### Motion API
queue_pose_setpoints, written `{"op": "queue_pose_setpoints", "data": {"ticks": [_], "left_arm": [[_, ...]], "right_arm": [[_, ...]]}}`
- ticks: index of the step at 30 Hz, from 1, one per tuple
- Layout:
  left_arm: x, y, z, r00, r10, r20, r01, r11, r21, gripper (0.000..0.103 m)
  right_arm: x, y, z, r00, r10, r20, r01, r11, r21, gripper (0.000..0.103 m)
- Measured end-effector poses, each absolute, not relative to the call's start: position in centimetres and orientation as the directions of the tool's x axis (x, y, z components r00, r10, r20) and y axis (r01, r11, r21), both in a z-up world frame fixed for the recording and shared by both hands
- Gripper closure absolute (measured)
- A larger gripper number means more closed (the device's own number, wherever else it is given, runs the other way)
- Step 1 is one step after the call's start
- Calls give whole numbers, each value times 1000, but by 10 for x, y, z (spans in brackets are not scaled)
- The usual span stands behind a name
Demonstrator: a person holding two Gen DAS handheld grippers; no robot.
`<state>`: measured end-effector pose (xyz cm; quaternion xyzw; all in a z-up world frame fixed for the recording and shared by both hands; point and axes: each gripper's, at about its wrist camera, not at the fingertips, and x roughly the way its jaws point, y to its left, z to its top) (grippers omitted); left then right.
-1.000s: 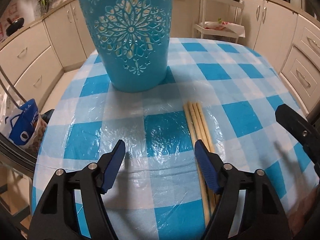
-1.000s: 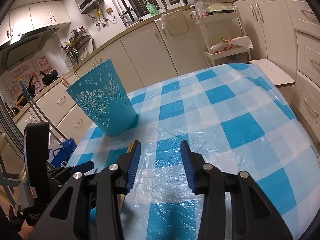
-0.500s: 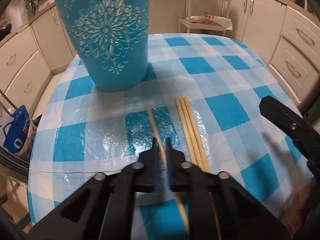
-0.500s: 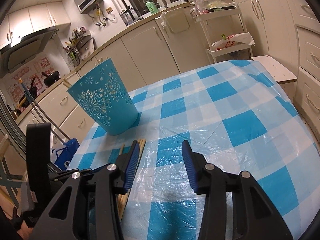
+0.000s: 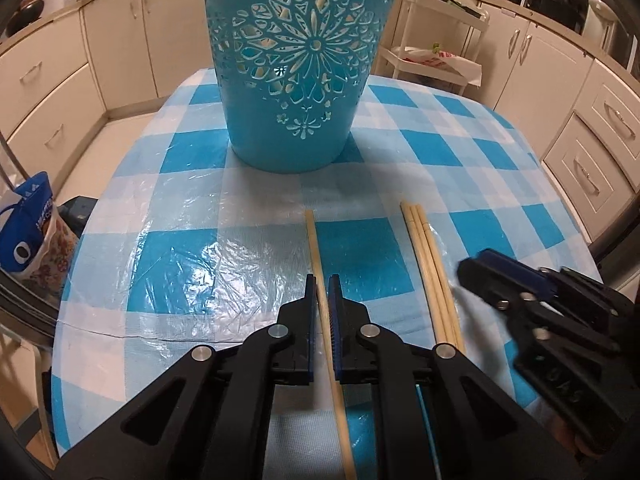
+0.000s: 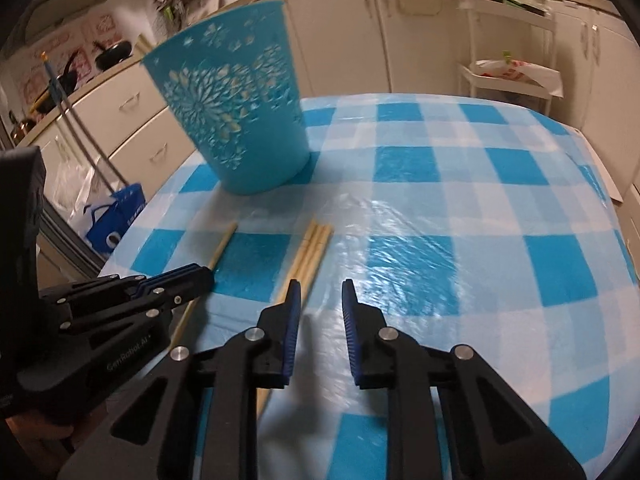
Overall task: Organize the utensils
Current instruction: 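Grasp a chopstick from the pile with the left tool while the right tool grasps one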
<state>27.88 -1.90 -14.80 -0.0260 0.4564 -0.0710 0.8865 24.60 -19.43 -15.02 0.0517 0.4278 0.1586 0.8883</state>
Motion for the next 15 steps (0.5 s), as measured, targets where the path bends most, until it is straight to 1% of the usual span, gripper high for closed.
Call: {"op": "queue_pose_setpoints", "data": {"ticks": [7,10,15], "left_arm": [[278,-14,-147,578,-172,-798,100,985,-140,97],[276,-11,-148,581,-177,-794,94,984,-150,97],[274,-13,-148,589,-163,-792,78,986,-145,97]], "right_arm": [[250,-184,-153,542,314,-780,-275,943,189,84],[253,-197,-156,521,360,-774,-243,932,269,86],[252,-185,-153,531,309,-789,-278,943,182,86]]}}
